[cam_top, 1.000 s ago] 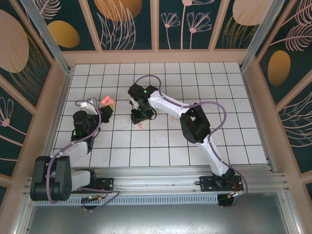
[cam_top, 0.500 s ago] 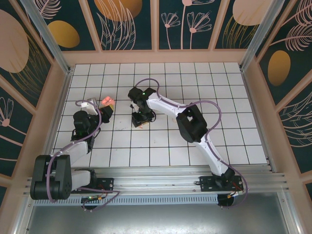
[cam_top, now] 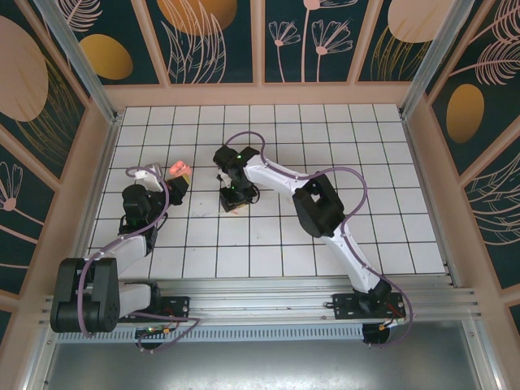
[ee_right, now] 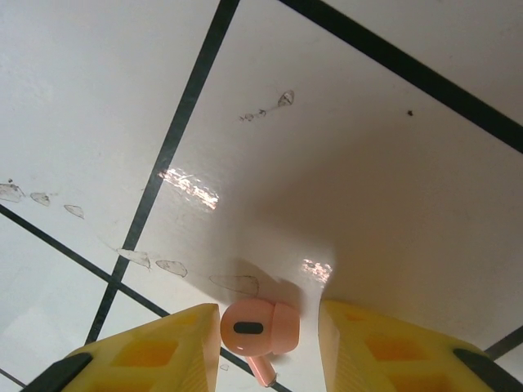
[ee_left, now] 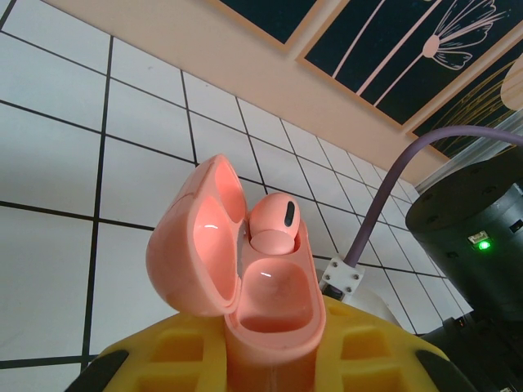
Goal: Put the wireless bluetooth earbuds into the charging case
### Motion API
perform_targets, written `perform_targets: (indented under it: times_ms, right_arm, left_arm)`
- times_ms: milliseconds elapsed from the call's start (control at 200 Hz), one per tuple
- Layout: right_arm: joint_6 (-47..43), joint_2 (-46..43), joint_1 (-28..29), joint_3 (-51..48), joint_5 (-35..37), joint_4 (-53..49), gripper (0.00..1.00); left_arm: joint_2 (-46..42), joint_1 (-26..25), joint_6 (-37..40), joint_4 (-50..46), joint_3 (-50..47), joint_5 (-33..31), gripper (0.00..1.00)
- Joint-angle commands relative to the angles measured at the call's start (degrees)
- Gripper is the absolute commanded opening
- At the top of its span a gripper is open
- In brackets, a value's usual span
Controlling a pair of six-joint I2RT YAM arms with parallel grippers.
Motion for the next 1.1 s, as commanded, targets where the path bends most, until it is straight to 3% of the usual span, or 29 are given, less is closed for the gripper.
perform_targets:
  times_ms: [0,661,1091]
  right_arm:
    - [-0.5,1.52,-0.19,1.06,0.93,0.28,0.37]
    - [1.24,-0.04,-0.18,-2.09,1.61,2.96,0.3]
    - [12.29,-17.36,-0.9,-24.74,4.86,24.42,0.27]
  left_arm:
    - [0.38,0.37,0.07,1.43,1.14,0.55,0.13]
    - [-0.9,0.36,1.19,0.2,1.08,0.31,0.13]
    - [0.04,0.36,2.64,7.67,-1.05,5.48,0.13]
